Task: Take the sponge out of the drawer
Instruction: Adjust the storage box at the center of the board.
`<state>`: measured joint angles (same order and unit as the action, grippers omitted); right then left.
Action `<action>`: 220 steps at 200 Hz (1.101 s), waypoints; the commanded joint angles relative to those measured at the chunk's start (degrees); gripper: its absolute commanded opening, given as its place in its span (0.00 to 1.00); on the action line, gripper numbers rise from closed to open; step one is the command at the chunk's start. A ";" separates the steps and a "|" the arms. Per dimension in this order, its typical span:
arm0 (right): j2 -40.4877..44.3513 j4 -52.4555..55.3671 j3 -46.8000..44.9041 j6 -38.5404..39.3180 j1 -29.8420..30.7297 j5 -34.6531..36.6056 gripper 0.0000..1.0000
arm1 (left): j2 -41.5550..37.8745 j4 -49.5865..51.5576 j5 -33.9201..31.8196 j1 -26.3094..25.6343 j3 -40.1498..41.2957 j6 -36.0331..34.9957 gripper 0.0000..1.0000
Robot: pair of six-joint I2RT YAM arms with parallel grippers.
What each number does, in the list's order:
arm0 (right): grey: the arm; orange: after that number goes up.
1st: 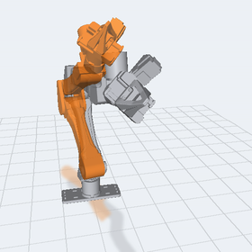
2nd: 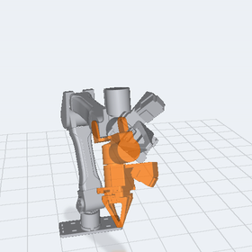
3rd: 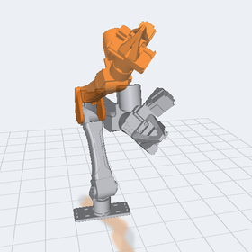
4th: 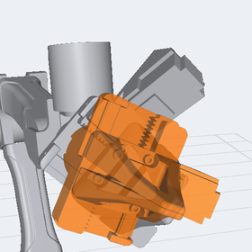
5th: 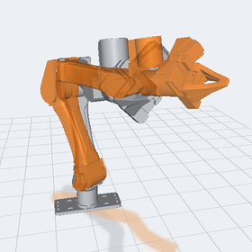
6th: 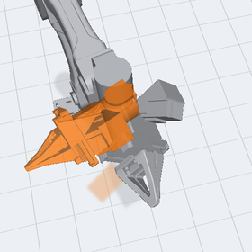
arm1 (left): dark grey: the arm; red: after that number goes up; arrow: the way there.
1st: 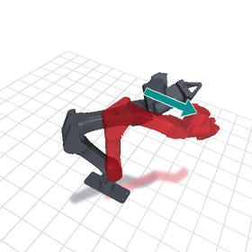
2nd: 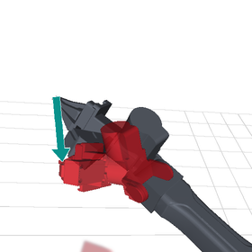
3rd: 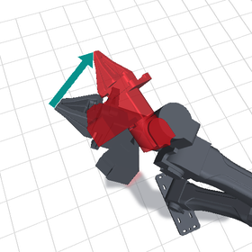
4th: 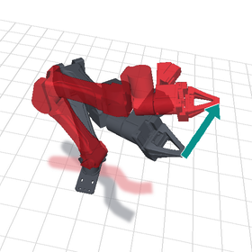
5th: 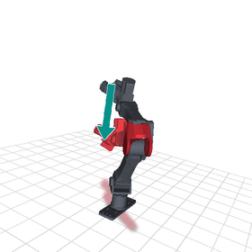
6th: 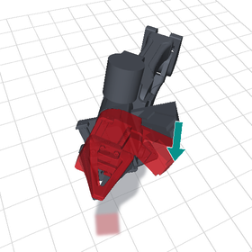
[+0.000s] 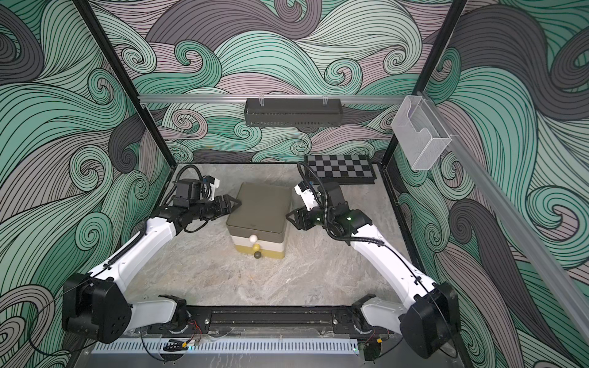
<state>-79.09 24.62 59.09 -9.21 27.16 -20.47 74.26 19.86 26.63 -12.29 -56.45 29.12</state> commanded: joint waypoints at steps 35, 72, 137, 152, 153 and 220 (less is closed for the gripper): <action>-3.99 -2.44 0.58 -2.65 2.04 -0.30 0.55 | 5.11 -7.22 3.16 -0.71 -1.81 2.08 0.65; -4.94 -1.06 1.03 -3.98 3.89 0.57 0.51 | 10.73 -12.07 3.73 -1.19 -3.01 3.77 0.63; -1.25 -2.44 -2.29 -18.04 8.24 2.05 0.45 | 22.28 -20.83 5.38 -4.13 -7.27 6.70 0.62; 0.38 -3.56 -3.16 -21.23 10.32 3.66 0.45 | 24.80 -21.61 5.80 -4.84 -8.86 6.91 0.62; 0.49 -3.59 -3.17 -21.48 10.39 3.76 0.45 | 25.02 -21.66 5.84 -4.89 -9.04 6.91 0.62; 0.30 -6.39 -0.95 -26.37 13.67 4.00 0.47 | 31.77 -24.37 7.33 -5.71 -16.16 8.24 0.61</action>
<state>-77.14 24.84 55.96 -33.61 39.44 -14.85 102.08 -8.25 33.06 -15.38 -71.09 37.19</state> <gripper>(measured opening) 0.463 0.611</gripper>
